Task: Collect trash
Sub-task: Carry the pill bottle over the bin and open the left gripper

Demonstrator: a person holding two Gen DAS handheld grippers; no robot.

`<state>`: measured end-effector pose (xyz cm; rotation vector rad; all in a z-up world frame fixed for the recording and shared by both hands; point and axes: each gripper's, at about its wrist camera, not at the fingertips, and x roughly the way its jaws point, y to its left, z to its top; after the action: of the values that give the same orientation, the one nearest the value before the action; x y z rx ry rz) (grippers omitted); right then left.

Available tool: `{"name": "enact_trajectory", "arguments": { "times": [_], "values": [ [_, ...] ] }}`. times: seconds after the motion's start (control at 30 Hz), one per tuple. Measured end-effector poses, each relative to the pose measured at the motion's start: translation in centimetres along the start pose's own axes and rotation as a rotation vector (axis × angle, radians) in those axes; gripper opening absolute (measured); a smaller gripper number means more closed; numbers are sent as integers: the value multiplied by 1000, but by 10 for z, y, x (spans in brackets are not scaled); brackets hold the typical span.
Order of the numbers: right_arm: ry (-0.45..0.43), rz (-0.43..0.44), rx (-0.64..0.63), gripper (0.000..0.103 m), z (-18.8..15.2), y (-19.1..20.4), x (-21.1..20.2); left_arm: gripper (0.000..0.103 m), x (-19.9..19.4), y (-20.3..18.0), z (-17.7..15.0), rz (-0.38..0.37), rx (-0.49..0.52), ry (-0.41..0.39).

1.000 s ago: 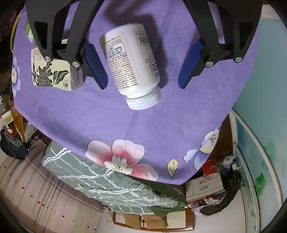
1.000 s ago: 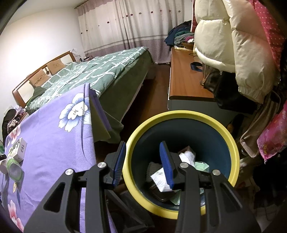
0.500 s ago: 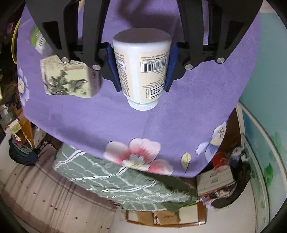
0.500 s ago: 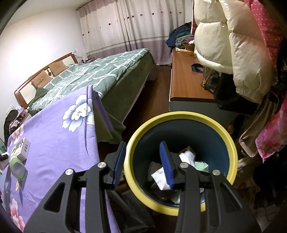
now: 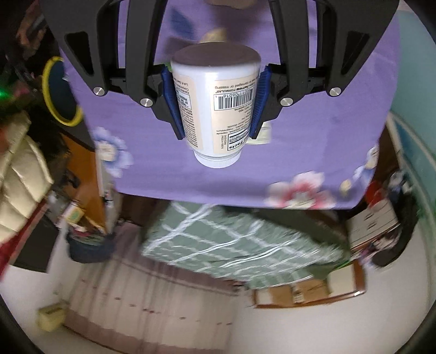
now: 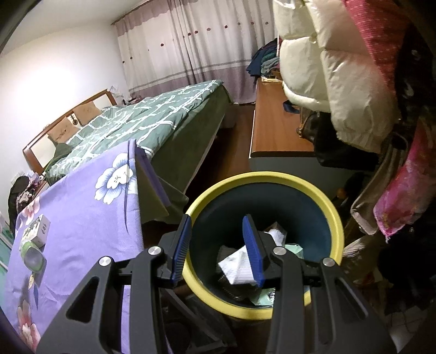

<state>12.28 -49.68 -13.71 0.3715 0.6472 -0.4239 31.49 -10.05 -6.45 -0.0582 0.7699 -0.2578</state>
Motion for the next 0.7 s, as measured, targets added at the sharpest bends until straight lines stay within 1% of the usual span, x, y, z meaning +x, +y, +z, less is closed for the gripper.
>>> {"name": "enact_trajectory", "arguments": {
  "times": [0.13, 0.23, 0.43, 0.57, 0.6, 0.7],
  "values": [
    [-14, -9, 6, 37, -2, -10, -10, 47, -7, -67, -1, -111, 98, -1],
    [-16, -10, 13, 37, -5, -21, -17, 47, -4, -120, -4, -200, 168, 10],
    [-22, -26, 17, 37, -11, -41, -28, 47, 9, -228, -17, -336, 296, 56],
    [-23, -38, 42, 37, -15, -62, -33, 47, 30, -289, -31, -395, 368, 106],
    [-24, -41, 50, 37, -16, -67, -35, 47, 38, -309, -37, -413, 390, 130],
    [-26, -52, 72, 37, -19, -82, -39, 47, 57, -341, -47, -432, 425, 166]
  ]
}}
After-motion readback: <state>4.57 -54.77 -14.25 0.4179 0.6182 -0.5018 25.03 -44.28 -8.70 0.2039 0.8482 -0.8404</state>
